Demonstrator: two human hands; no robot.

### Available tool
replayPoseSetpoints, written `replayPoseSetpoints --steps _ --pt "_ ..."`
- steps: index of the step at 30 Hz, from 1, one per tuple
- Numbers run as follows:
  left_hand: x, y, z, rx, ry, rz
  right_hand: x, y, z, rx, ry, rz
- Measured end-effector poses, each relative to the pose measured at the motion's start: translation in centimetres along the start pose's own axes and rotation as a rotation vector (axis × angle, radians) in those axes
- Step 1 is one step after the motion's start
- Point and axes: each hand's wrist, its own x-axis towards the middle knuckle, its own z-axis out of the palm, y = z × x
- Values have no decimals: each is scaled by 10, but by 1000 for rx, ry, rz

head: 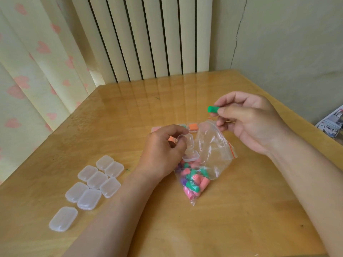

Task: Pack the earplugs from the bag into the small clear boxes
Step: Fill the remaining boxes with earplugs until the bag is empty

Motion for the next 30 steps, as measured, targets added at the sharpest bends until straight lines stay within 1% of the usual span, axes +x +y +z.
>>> replayPoseSetpoints --steps 1,5,9,15,20,27,30 --pt "0 0 0 -18 9 -4 -2 1 1 -42 -42 -22" --pt "-1 7 0 -99 46 -15 -6 9 8 -332 -153 -105" --pt "-2 13 -2 -211 44 -46 -5 18 10 -498 -184 -123" --pt "-5 18 -4 -271 16 -46 -6 22 14 -573 -216 -151" --pt "-6 21 -6 -334 -8 -51 -5 24 14 -666 -206 -153" --pt "-8 23 -6 -351 -68 -60 -7 24 16 -643 -213 -130" --pt "-5 17 -4 -348 -59 -75 -7 21 14 -617 -178 -117"
